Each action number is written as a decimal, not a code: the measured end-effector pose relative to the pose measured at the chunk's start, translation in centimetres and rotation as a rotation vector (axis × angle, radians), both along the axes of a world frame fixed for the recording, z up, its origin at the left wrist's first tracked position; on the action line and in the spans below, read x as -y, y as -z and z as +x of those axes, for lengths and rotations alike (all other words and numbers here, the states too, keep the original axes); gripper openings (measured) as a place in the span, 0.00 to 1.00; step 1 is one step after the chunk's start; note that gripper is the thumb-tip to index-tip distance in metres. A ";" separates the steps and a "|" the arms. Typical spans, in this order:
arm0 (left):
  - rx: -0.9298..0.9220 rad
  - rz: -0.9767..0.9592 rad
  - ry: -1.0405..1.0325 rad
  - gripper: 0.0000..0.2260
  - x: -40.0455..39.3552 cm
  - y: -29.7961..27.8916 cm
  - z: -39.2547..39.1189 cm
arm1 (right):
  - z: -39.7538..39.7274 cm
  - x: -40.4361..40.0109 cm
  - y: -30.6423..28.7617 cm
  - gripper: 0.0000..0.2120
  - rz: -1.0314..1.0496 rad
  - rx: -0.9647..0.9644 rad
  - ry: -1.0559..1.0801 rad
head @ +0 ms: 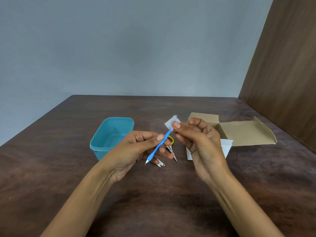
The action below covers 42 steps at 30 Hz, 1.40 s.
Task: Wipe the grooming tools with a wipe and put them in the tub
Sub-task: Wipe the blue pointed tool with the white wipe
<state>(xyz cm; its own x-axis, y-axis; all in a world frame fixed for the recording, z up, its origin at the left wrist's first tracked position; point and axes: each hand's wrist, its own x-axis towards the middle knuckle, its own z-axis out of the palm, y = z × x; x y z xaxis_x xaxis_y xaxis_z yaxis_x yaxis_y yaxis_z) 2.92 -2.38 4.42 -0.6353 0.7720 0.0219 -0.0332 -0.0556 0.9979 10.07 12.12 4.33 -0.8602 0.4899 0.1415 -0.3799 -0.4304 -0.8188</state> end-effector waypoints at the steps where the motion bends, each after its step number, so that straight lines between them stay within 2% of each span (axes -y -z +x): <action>1: -0.001 -0.001 0.001 0.10 0.0 0.0 0.0 | 0.0 0.0 0.0 0.14 -0.003 -0.001 -0.010; 4: -0.011 0.000 -0.001 0.10 0.0 0.1 0.0 | 0.1 0.0 -0.1 0.14 0.011 -0.008 0.005; 10: -0.053 0.003 -0.012 0.11 0.1 0.0 0.0 | 0.2 0.4 -0.2 0.13 0.226 -0.051 0.209; 18: -0.049 -0.024 0.006 0.09 0.2 0.1 -0.2 | 0.0 -0.2 -0.1 0.11 0.031 0.046 0.021; 22: -0.048 -0.025 0.002 0.08 0.3 0.3 -0.3 | 0.0 -0.8 -0.4 0.10 -0.081 0.008 0.053; 24: -0.047 0.005 -0.033 0.09 0.2 0.4 -0.4 | 0.1 -1.1 -0.4 0.10 -0.014 -0.019 0.129; 26: -0.043 0.058 -0.114 0.09 0.0 0.5 -0.5 | 0.2 -0.8 -0.1 0.11 0.145 -0.007 0.170; 32: -0.107 0.196 -0.365 0.07 -0.6 1.1 -0.8 | 0.0 -1.0 0.5 0.12 0.377 0.109 0.157; 42: -0.124 0.292 -0.430 0.07 -0.6 1.1 -0.9 | -0.1 -0.8 1.1 0.08 0.566 0.237 -0.011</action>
